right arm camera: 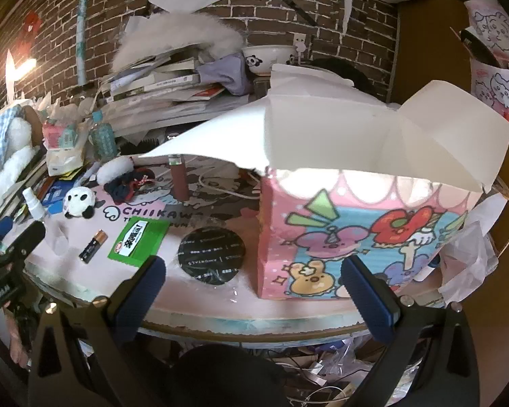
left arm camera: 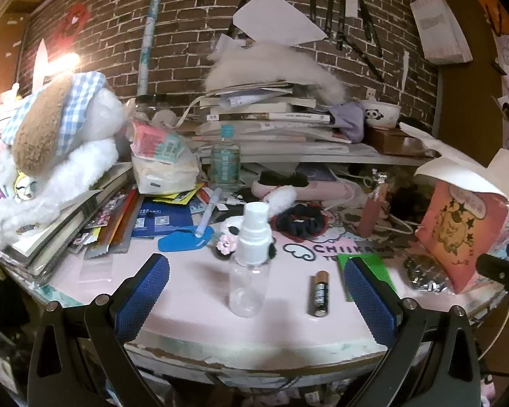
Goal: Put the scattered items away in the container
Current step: 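Move the left gripper to the clear spray bottle and close on it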
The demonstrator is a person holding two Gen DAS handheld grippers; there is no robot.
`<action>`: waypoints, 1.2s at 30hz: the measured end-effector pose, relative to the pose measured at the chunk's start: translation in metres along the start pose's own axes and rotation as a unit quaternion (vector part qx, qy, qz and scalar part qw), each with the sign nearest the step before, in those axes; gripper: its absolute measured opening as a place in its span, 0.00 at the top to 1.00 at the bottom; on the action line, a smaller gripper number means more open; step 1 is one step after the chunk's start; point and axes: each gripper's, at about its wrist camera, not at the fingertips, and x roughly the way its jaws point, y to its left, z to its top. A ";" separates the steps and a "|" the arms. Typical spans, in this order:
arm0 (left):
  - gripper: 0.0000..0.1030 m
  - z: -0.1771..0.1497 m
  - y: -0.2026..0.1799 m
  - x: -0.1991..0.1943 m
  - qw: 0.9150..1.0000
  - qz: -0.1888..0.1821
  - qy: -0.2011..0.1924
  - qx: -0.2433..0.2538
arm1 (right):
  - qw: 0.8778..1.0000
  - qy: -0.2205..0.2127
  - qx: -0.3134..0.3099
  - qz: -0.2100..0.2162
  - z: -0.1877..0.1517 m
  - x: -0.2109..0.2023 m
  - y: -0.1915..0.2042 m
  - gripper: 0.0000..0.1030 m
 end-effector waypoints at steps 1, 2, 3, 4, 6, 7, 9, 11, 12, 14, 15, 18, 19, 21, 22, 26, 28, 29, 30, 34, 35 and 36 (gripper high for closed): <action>0.00 -0.001 0.000 0.002 1.000 -0.001 -0.001 0.000 | 1.000 0.000 -0.001 0.001 0.000 0.000 0.001 0.00; 0.00 -0.001 0.001 0.004 1.000 -0.003 0.000 -0.001 | 1.000 0.000 -0.002 0.002 0.000 0.001 0.002 0.00; 0.00 0.000 0.002 0.004 1.000 -0.004 0.002 -0.003 | 1.000 0.001 -0.003 0.003 -0.001 0.001 0.003 0.00; 0.00 -0.001 0.003 0.007 1.000 -0.008 0.002 -0.004 | 1.000 0.001 -0.004 0.003 -0.001 0.001 0.003 0.00; 0.00 -0.002 0.003 0.012 1.000 -0.010 0.004 -0.003 | 1.000 0.002 -0.006 0.005 -0.001 0.003 0.004 0.00; 0.00 -0.004 0.004 0.014 1.000 -0.014 0.003 -0.002 | 1.000 0.003 -0.007 0.006 -0.001 0.003 0.005 0.00; 0.01 -0.006 0.005 0.017 1.000 -0.021 0.001 -0.003 | 1.000 0.003 -0.011 0.007 0.000 0.004 0.007 0.00; 0.01 -0.006 0.006 0.020 1.000 -0.022 0.002 -0.004 | 1.000 0.001 -0.016 0.010 -0.001 0.005 0.009 0.00; 0.01 -0.006 0.005 0.021 1.000 -0.020 0.002 -0.004 | 1.000 0.001 -0.018 0.011 -0.001 0.005 0.011 0.00; 0.02 -0.006 0.005 0.024 1.000 -0.016 0.003 -0.001 | 1.000 0.004 -0.021 0.017 -0.002 0.007 0.013 0.00; 0.04 -0.006 0.005 0.025 1.000 -0.014 0.002 0.001 | 1.000 0.006 -0.021 0.019 -0.002 0.009 0.014 0.00; 0.18 -0.007 0.005 0.031 1.000 -0.008 0.008 0.008 | 1.000 0.008 -0.022 0.020 -0.002 0.011 0.015 0.00; 0.19 -0.008 0.004 0.035 1.000 -0.004 0.013 0.012 | 1.000 0.008 -0.022 0.021 -0.002 0.011 0.016 0.00; 0.26 -0.010 0.004 0.039 1.000 -0.004 0.017 0.015 | 1.000 0.008 -0.022 0.020 -0.002 0.012 0.016 0.00; 0.31 -0.011 0.004 0.041 1.000 -0.006 0.018 0.014 | 1.000 0.008 -0.022 0.020 -0.002 0.012 0.016 0.00; 0.33 -0.016 0.004 0.046 1.000 -0.004 0.025 0.016 | 0.999 0.011 -0.023 0.020 -0.001 0.014 0.017 0.00; 0.33 -0.017 0.004 0.045 1.000 -0.005 0.022 0.013 | 0.999 0.011 -0.023 0.020 -0.001 0.015 0.018 0.00; 0.34 -0.016 0.004 0.045 1.000 -0.006 0.022 0.013 | 0.999 0.011 -0.023 0.020 -0.002 0.015 0.018 0.00; 0.35 -0.016 0.004 0.045 1.000 -0.005 0.021 0.015 | 0.999 0.011 -0.023 0.020 -0.002 0.015 0.018 0.00; 0.54 -0.016 0.004 0.048 0.999 0.004 0.029 0.018 | 0.999 0.011 -0.024 0.023 -0.003 0.015 0.019 0.00; 0.54 -0.016 0.004 0.049 0.999 0.005 0.033 0.019 | 0.999 0.012 -0.024 0.024 -0.004 0.015 0.018 0.00; 0.54 -0.016 0.005 0.050 0.999 0.005 0.034 0.019 | 0.999 0.012 -0.024 0.024 -0.004 0.015 0.018 0.00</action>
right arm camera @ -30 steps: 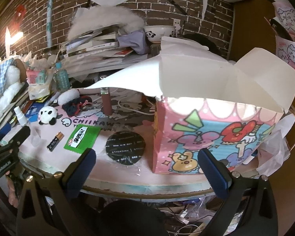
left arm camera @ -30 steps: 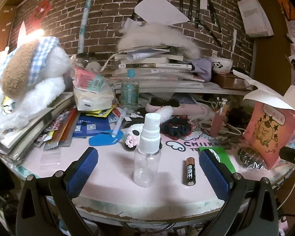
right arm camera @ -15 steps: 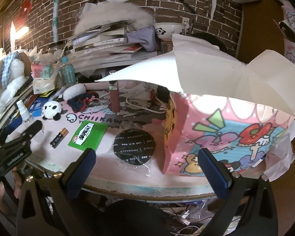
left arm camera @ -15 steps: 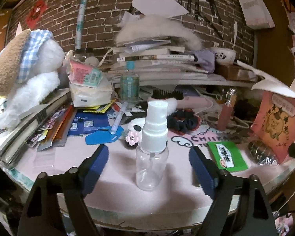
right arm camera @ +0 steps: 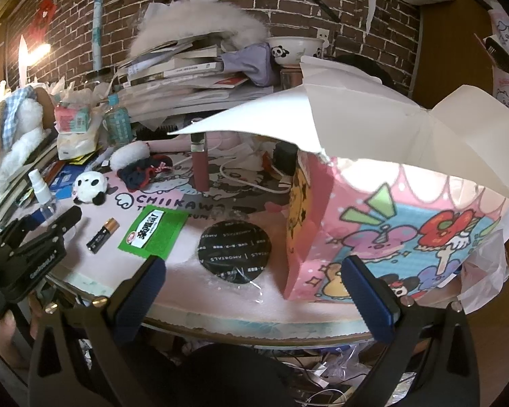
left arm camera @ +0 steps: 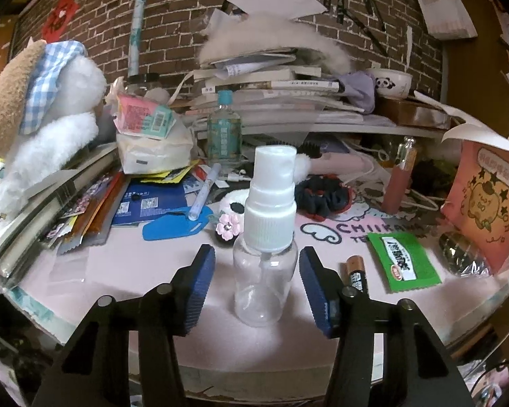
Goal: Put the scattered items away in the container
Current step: 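Move the left gripper to the clear spray bottle and close on it, then lift the spray bottle with the left gripper and carry it into the pink box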
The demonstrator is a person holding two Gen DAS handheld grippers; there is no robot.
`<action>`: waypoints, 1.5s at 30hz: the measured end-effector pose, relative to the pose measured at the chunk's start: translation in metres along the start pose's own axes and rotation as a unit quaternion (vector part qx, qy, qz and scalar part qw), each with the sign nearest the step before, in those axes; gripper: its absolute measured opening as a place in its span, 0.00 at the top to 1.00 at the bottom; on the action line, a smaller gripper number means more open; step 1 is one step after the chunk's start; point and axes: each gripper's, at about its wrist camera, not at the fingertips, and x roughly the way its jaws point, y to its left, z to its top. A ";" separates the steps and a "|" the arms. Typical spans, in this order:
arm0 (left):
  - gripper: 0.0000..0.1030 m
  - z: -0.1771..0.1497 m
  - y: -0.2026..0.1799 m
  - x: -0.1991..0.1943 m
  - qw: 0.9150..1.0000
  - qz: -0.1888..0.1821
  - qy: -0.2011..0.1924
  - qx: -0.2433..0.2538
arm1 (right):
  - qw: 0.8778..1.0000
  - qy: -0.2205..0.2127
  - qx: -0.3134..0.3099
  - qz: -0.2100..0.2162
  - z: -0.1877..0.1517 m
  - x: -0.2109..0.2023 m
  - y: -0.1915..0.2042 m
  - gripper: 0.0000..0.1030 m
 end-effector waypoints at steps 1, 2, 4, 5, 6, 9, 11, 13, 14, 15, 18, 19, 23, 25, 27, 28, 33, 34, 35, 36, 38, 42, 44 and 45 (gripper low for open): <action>0.56 -0.001 0.000 0.000 1.000 -0.001 0.000 -0.001 | 1.000 0.000 0.000 0.000 0.000 0.000 0.000 0.00; 0.57 0.000 0.000 0.000 1.000 -0.001 0.000 -0.001 | 1.000 -0.001 0.000 0.000 0.000 0.000 0.000 0.00; 0.64 -0.001 0.000 0.001 1.000 -0.002 0.000 -0.002 | 1.000 -0.001 0.000 -0.001 0.000 0.000 0.000 0.00; 0.66 -0.002 0.000 0.002 1.000 -0.001 0.002 -0.002 | 1.000 -0.001 0.001 -0.001 0.000 0.000 0.000 0.00; 0.70 -0.002 0.000 0.003 1.000 0.000 0.003 -0.001 | 1.000 0.000 0.001 -0.001 0.001 -0.001 0.000 0.00; 0.75 -0.003 0.000 0.004 1.000 0.000 0.005 -0.001 | 1.000 0.001 0.003 0.000 0.000 -0.001 -0.001 0.00; 0.76 -0.003 -0.001 0.005 1.000 0.001 0.007 -0.001 | 1.000 0.000 0.002 -0.001 0.000 -0.001 -0.001 0.00; 0.77 -0.004 -0.003 0.004 1.000 0.008 0.007 0.004 | 1.000 0.000 0.002 -0.001 0.000 -0.001 -0.001 0.00; 0.77 -0.004 -0.003 0.004 1.000 0.009 0.007 0.005 | 1.000 0.000 0.003 0.000 0.000 -0.001 -0.001 0.00; 0.77 -0.004 -0.002 0.004 1.000 0.007 0.008 0.005 | 1.000 0.000 0.003 0.000 0.000 -0.001 -0.001 0.00; 0.77 -0.004 -0.003 0.002 1.000 0.005 0.007 0.005 | 1.000 -0.001 0.004 0.000 -0.001 -0.001 -0.001 0.00; 0.77 -0.003 -0.002 0.001 1.000 0.006 0.005 0.004 | 1.000 -0.001 0.004 0.001 -0.001 -0.001 -0.001 0.00; 0.77 0.000 -0.002 -0.005 1.000 0.009 -0.001 0.006 | 1.000 -0.002 0.004 0.000 -0.001 -0.002 -0.001 0.00; 0.77 0.003 -0.004 -0.008 1.000 0.012 -0.003 0.011 | 1.000 -0.003 0.005 0.001 -0.001 -0.002 -0.002 0.00; 0.77 0.007 -0.005 -0.011 1.000 0.008 -0.004 0.011 | 1.000 -0.004 0.006 0.002 -0.002 -0.003 -0.003 0.00; 0.77 0.009 -0.006 -0.012 1.000 0.007 -0.005 0.012 | 1.000 -0.004 0.007 0.002 -0.002 -0.004 -0.003 0.00; 0.77 0.026 -0.018 -0.021 1.000 0.008 -0.010 0.024 | 1.000 -0.008 0.012 0.005 -0.001 -0.008 -0.009 0.00; 0.77 0.030 -0.021 -0.023 1.000 0.008 -0.009 0.026 | 1.000 -0.009 0.014 0.005 -0.001 -0.009 -0.011 0.00; 0.77 0.035 -0.025 -0.025 1.000 0.007 -0.009 0.027 | 1.000 -0.010 0.016 0.006 0.000 -0.010 -0.012 0.00; 0.77 0.038 -0.029 -0.027 1.000 0.007 -0.008 0.028 | 1.000 -0.011 0.018 0.006 0.000 -0.012 -0.014 0.00; 0.77 0.048 -0.039 -0.033 1.000 0.002 -0.006 0.031 | 1.000 -0.014 0.020 0.004 0.001 -0.015 -0.018 0.00; 0.77 0.064 -0.059 -0.044 0.999 -0.009 -0.002 0.041 | 1.000 -0.017 0.024 0.004 0.003 -0.020 -0.024 0.00; 0.77 0.075 -0.072 -0.049 0.999 -0.020 0.003 0.051 | 0.999 -0.019 0.027 0.003 0.005 -0.023 -0.027 0.00; 0.77 0.079 -0.078 -0.050 0.998 -0.027 0.008 0.054 | 0.999 -0.021 0.028 0.003 0.006 -0.024 -0.029 0.00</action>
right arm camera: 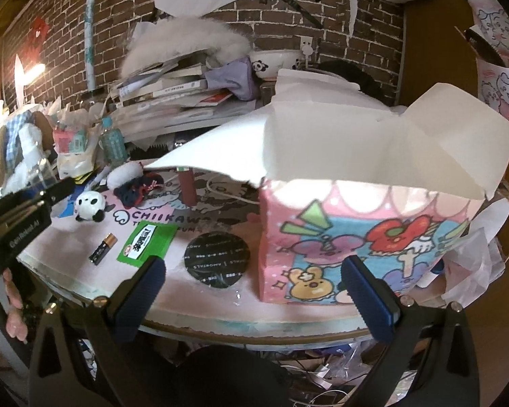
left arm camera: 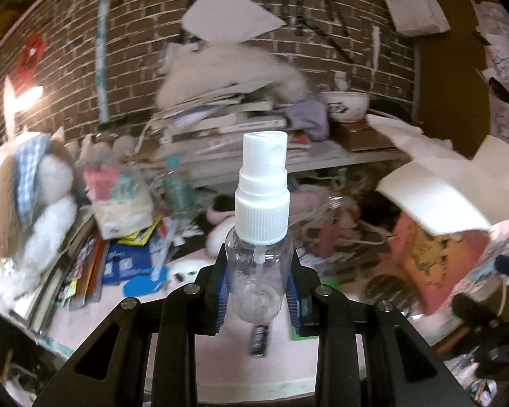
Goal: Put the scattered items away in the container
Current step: 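Lift the spray bottle with the left gripper and carry it into the pink box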
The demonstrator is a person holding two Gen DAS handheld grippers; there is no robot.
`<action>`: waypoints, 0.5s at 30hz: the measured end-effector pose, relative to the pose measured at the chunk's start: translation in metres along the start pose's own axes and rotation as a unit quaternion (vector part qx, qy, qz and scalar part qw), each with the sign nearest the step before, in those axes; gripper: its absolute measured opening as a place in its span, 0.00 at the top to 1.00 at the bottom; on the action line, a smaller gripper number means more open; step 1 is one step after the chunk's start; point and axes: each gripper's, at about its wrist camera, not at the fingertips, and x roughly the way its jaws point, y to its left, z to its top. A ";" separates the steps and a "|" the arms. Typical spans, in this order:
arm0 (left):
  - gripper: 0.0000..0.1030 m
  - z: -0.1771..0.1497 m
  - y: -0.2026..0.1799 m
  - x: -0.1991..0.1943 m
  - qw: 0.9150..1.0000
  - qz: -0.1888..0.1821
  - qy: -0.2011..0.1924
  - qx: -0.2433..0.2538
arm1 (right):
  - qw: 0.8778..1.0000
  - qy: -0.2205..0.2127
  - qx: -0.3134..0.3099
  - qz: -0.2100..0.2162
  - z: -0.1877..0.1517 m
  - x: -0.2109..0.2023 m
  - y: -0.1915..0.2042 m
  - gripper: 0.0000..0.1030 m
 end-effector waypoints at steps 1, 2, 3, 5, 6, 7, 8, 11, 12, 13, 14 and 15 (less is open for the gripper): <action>0.77 0.006 -0.005 0.000 1.000 -0.008 0.005 0.002 | 1.000 -0.002 0.001 0.000 0.001 -0.002 -0.002 0.00; 0.77 0.011 -0.008 0.000 1.000 -0.016 0.009 0.004 | 1.000 -0.003 0.002 -0.001 0.002 -0.003 -0.004 0.00; 0.77 0.018 -0.014 -0.001 0.999 -0.028 0.013 0.007 | 1.000 -0.005 0.004 -0.002 0.002 -0.005 -0.006 0.00; 0.77 0.029 -0.024 -0.002 0.999 -0.038 0.014 0.020 | 1.000 -0.007 0.006 -0.006 0.003 -0.007 -0.011 0.00; 0.77 0.034 -0.030 -0.002 0.999 -0.038 0.013 0.027 | 1.000 -0.007 0.008 -0.007 0.003 -0.008 -0.013 0.00; 0.77 0.040 -0.039 -0.003 0.998 -0.040 0.012 0.038 | 1.000 -0.007 0.011 -0.009 0.003 -0.009 -0.016 0.00; 0.77 0.045 -0.045 -0.003 0.998 -0.045 0.012 0.046 | 1.000 -0.007 0.013 -0.011 0.004 -0.009 -0.019 0.00; 0.77 0.058 -0.068 -0.003 0.994 -0.079 0.018 0.068 | 1.000 -0.006 0.018 -0.013 0.004 -0.010 -0.024 0.00; 0.77 0.062 -0.075 -0.002 0.993 -0.089 0.022 0.074 | 1.000 -0.006 0.018 -0.014 0.003 -0.010 -0.026 0.00; 0.77 0.065 -0.082 0.000 0.992 -0.096 0.026 0.080 | 1.000 -0.006 0.019 -0.015 0.003 -0.011 -0.028 0.00; 0.77 0.068 -0.090 0.001 0.991 -0.099 0.029 0.087 | 1.000 -0.006 0.020 -0.015 0.003 -0.011 -0.030 0.00; 0.77 0.071 -0.096 0.003 0.990 -0.103 0.032 0.093 | 1.000 -0.006 0.021 -0.015 0.004 -0.011 -0.032 0.00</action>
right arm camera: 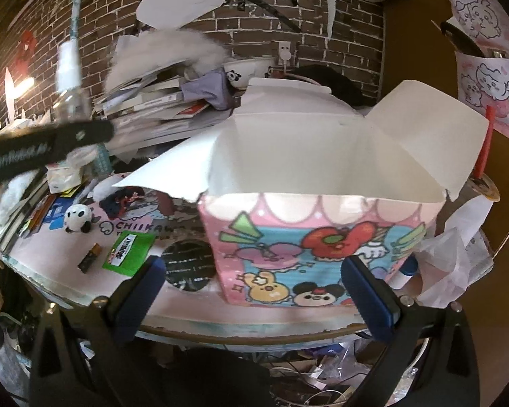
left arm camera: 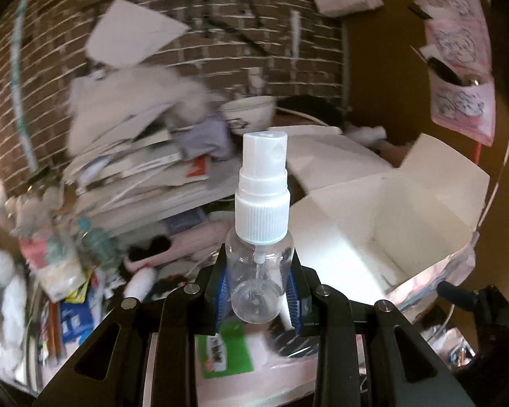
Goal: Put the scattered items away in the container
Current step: 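Lift the spray bottle with the left gripper and carry it into the pink box, then open the left gripper to drop the bottle inside the box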
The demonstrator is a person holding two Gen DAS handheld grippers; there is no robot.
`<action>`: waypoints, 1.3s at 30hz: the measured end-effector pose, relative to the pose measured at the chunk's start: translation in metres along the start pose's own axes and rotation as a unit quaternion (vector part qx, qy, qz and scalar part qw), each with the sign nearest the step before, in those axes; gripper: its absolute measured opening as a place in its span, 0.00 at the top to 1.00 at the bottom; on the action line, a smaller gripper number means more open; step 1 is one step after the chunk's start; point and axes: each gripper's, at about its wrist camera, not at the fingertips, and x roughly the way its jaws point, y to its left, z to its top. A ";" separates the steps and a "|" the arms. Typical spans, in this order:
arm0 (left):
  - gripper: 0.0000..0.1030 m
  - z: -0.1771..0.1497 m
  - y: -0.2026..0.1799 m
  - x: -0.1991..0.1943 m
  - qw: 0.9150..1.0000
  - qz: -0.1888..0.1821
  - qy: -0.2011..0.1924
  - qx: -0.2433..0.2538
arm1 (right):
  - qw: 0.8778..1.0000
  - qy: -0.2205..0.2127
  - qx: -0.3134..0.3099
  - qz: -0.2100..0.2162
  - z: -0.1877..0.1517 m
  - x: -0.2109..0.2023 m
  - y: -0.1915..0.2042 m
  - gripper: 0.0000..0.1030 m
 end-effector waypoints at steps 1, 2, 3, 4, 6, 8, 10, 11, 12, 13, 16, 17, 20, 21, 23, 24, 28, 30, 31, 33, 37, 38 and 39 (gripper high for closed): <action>0.77 0.005 -0.006 0.003 1.000 -0.006 0.005 0.007 | 1.000 0.000 0.002 -0.001 0.000 0.000 -0.003 0.00; 0.77 0.010 -0.013 0.007 1.000 -0.012 0.009 0.016 | 1.000 0.000 0.004 -0.001 0.001 -0.001 -0.005 0.00; 0.77 0.013 -0.020 0.009 0.999 -0.018 0.013 0.024 | 1.000 0.001 0.006 -0.002 0.001 -0.001 -0.007 0.00; 0.77 0.017 -0.027 0.012 0.999 -0.025 0.018 0.032 | 1.000 0.001 0.009 -0.002 0.001 -0.001 -0.010 0.00; 0.77 0.024 -0.041 0.017 0.997 -0.048 0.029 0.048 | 1.000 0.001 0.013 -0.004 0.002 -0.001 -0.013 0.00; 0.77 0.031 -0.052 0.024 0.995 -0.064 0.043 0.067 | 1.000 0.001 0.015 -0.006 0.002 -0.001 -0.017 0.00; 0.77 0.038 -0.065 0.031 0.992 -0.075 0.056 0.087 | 1.000 0.000 0.017 -0.011 0.002 -0.002 -0.019 0.00; 0.77 0.040 -0.067 0.034 0.991 -0.081 0.063 0.091 | 1.000 -0.001 0.018 -0.011 0.002 -0.002 -0.021 0.00; 0.77 0.044 -0.073 0.039 0.989 -0.089 0.075 0.096 | 1.000 0.000 0.020 -0.011 0.002 -0.002 -0.022 0.00; 0.77 0.046 -0.077 0.045 0.987 -0.094 0.085 0.102 | 1.000 0.000 0.022 -0.011 0.002 -0.002 -0.023 0.00; 0.77 0.049 -0.090 0.058 0.982 -0.097 0.108 0.118 | 1.000 0.000 0.025 -0.013 0.002 -0.003 -0.027 0.00; 0.77 0.049 -0.094 0.063 0.981 -0.098 0.116 0.124 | 1.000 0.000 0.025 -0.014 0.002 -0.003 -0.027 0.00; 0.77 0.047 -0.106 0.082 0.972 -0.114 0.151 0.139 | 1.000 0.000 0.026 -0.015 0.002 -0.003 -0.027 0.00; 0.77 0.045 -0.109 0.089 0.969 -0.114 0.163 0.143 | 1.000 0.001 0.027 -0.015 0.002 -0.002 -0.027 0.00; 0.77 0.042 -0.118 0.101 0.965 -0.107 0.181 0.155 | 0.999 0.001 0.028 -0.016 0.001 -0.002 -0.028 0.00; 0.77 0.041 -0.123 0.106 0.962 -0.106 0.190 0.162 | 0.999 0.002 0.028 -0.016 0.001 -0.002 -0.028 0.00; 0.77 0.035 -0.135 0.123 0.953 -0.106 0.223 0.175 | 0.999 0.003 0.032 -0.017 0.000 0.000 -0.031 0.00; 0.77 0.032 -0.137 0.127 0.949 -0.109 0.236 0.177 | 0.999 0.003 0.033 -0.017 -0.001 0.000 -0.032 0.00; 0.77 0.032 -0.137 0.125 0.950 -0.109 0.234 0.178 | 0.999 0.003 0.034 -0.018 -0.001 0.000 -0.033 0.00; 0.77 0.033 -0.137 0.120 0.952 -0.102 0.225 0.182 | 0.999 0.004 0.035 -0.018 -0.001 0.001 -0.035 0.00; 0.66 0.032 -0.136 0.110 0.954 -0.094 0.212 0.188 | 0.999 0.006 0.038 -0.018 -0.003 0.003 -0.034 0.00; 0.62 0.031 -0.135 0.108 0.955 -0.095 0.209 0.188 | 0.999 0.006 0.039 -0.018 -0.003 0.003 -0.034 0.00; 0.47 0.031 -0.135 0.106 0.956 -0.094 0.206 0.188 | 0.999 0.006 0.039 -0.017 -0.004 0.004 -0.034 0.00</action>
